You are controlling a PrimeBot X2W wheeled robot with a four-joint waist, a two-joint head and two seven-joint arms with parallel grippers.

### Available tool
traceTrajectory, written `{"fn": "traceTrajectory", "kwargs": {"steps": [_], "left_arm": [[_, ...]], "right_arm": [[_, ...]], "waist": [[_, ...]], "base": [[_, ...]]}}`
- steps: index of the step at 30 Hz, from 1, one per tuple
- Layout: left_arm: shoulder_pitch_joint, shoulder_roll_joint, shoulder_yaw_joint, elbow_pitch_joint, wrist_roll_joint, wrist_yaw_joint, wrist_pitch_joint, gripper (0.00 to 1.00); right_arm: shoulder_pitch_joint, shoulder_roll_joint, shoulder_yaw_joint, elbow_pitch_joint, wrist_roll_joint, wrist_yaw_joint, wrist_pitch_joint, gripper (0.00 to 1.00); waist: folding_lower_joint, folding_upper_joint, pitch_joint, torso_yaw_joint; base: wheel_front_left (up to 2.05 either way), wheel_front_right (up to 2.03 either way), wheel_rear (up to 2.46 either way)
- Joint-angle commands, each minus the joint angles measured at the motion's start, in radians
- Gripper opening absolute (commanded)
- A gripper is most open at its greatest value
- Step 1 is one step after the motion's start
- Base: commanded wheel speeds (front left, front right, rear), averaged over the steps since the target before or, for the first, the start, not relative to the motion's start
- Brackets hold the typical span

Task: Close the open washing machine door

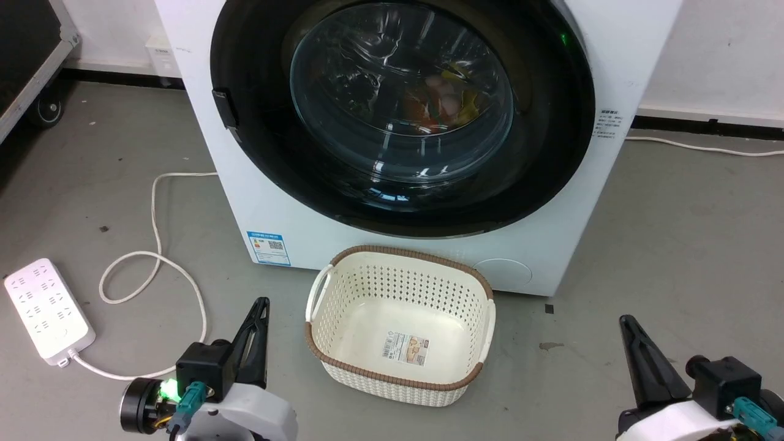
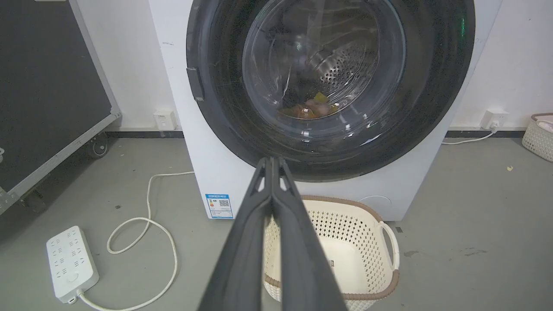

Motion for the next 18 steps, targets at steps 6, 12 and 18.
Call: {"fn": "traceTrajectory", "kwargs": {"steps": [6,12,18], "left_arm": [[0.016,-0.005,0.014,-0.014,0.013,0.009,0.014,0.0],[0.018,-0.008,0.022,-0.023,0.02,0.013,0.026,0.0],[0.021,-0.011,0.031,-0.031,0.027,0.016,0.038,0.0]], "right_arm": [[-0.021,0.003,0.007,-0.006,-0.015,0.0,0.014,0.0],[-0.025,0.003,0.011,-0.007,-0.023,-0.001,0.024,0.0],[-0.03,0.004,0.015,-0.008,-0.031,-0.001,0.034,0.0]], "waist": [[-0.0001,0.0,-0.001,-0.003],[-0.0001,0.0,-0.002,-0.006],[-0.0001,0.0,-0.003,-0.01]], "base": [[0.0,0.0,0.0],[0.0,0.0,0.0],[0.0,0.0,0.0]]}}
